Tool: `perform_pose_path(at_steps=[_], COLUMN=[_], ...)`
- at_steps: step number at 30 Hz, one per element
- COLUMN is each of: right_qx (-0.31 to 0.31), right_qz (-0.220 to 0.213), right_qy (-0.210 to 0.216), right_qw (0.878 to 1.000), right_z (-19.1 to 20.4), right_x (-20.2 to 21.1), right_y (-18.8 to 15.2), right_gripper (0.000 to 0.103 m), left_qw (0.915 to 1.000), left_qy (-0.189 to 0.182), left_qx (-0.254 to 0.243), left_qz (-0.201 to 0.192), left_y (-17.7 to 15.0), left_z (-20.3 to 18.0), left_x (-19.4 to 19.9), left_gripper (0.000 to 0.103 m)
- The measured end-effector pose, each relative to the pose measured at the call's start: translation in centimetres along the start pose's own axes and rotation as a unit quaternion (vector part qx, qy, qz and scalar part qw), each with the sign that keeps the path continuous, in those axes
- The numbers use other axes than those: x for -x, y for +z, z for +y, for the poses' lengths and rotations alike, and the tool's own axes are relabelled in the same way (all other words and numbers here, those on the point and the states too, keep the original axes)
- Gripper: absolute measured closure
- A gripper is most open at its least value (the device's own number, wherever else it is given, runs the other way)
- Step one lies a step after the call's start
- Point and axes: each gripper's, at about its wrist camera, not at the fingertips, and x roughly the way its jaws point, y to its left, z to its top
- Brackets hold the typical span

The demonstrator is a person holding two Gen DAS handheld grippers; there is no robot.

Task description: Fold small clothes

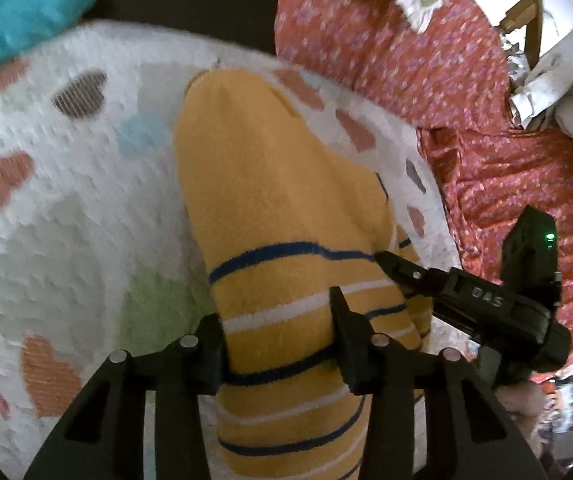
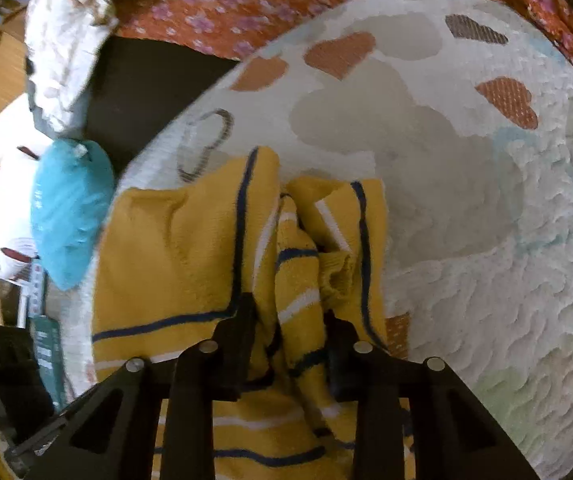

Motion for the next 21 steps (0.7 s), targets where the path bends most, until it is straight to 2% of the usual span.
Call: perform_pose_path(at_steps=[6, 10, 16, 21], right_qx=[0.043, 0.064, 0.077, 0.092], right_qz=[-0.027, -0.039, -0.035, -0.037], right_qy=[0.010, 0.012, 0.008, 0.009], right_qw=[0.999, 0.997, 0.996, 0.995], right_z=[4.5, 7.0, 9.2, 10.3], right_x=[2.2, 2.7, 1.4, 0.9], right_y=[-0.2, 0.0, 0.0, -0.3], right_gripper=[0.074, 0.074, 0.074, 0.074], left_qw=[0.9980, 0.9943, 0.9879, 0.9849], left_qy=[0.023, 0.056, 0.097, 0.110], left_qx=[-0.014, -0.027, -0.043, -0.052], left_qz=[-0.057, -0.087, -0.113, -0.123], left_y=[1.0, 1.5, 1.7, 1.7], left_z=[0.4, 0.9, 1.4, 1.6], left_x=[3.5, 4.9, 6.1, 6.5], left_gripper=[0.062, 0.062, 0.062, 0.062])
